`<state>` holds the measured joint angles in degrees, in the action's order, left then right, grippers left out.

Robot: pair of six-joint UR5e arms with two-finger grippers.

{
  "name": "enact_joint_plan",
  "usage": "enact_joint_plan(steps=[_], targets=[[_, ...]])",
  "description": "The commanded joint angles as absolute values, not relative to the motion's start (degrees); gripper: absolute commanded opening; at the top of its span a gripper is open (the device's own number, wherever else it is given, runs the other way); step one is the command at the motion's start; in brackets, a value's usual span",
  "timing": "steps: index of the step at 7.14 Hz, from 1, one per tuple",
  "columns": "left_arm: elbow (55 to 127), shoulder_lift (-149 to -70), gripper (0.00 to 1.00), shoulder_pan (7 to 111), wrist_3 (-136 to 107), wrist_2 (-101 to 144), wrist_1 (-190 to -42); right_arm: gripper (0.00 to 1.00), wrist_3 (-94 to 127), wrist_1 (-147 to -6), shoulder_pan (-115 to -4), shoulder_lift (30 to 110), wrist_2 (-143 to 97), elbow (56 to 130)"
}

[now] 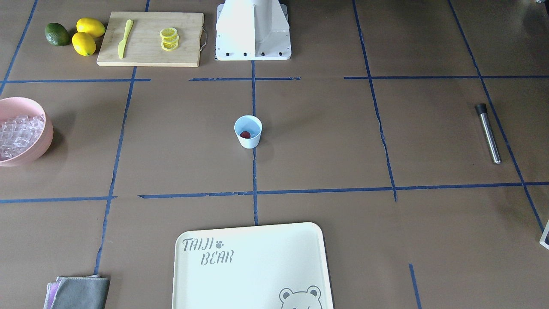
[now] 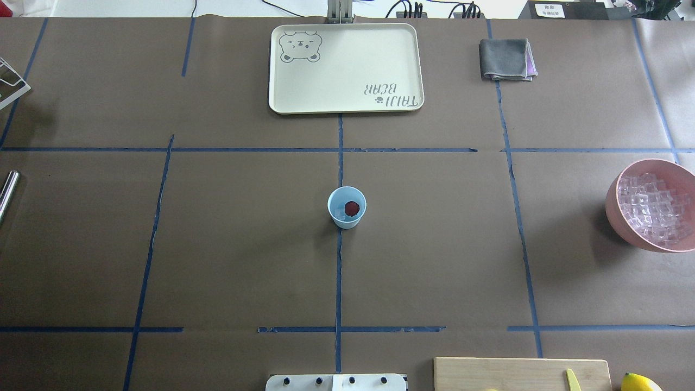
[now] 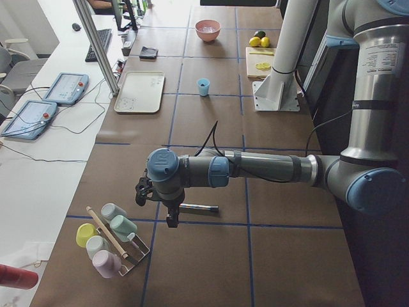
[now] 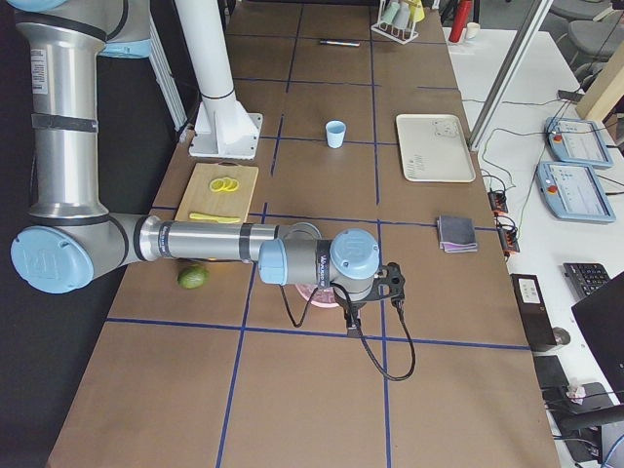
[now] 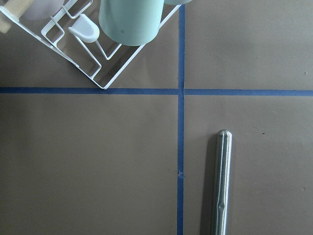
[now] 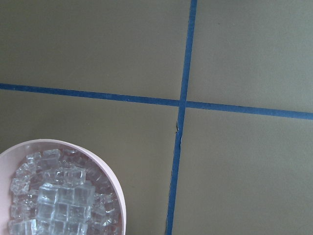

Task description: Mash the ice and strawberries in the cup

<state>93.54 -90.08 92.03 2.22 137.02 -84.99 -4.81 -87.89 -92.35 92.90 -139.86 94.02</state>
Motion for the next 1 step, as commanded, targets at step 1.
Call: enact_joint_plan(steps=[1], targets=[[93.52,-90.09,1.00,92.02,2.29,137.02,-84.99,1.00,-4.83,-87.89,-92.29,92.90,-139.83,93.87]])
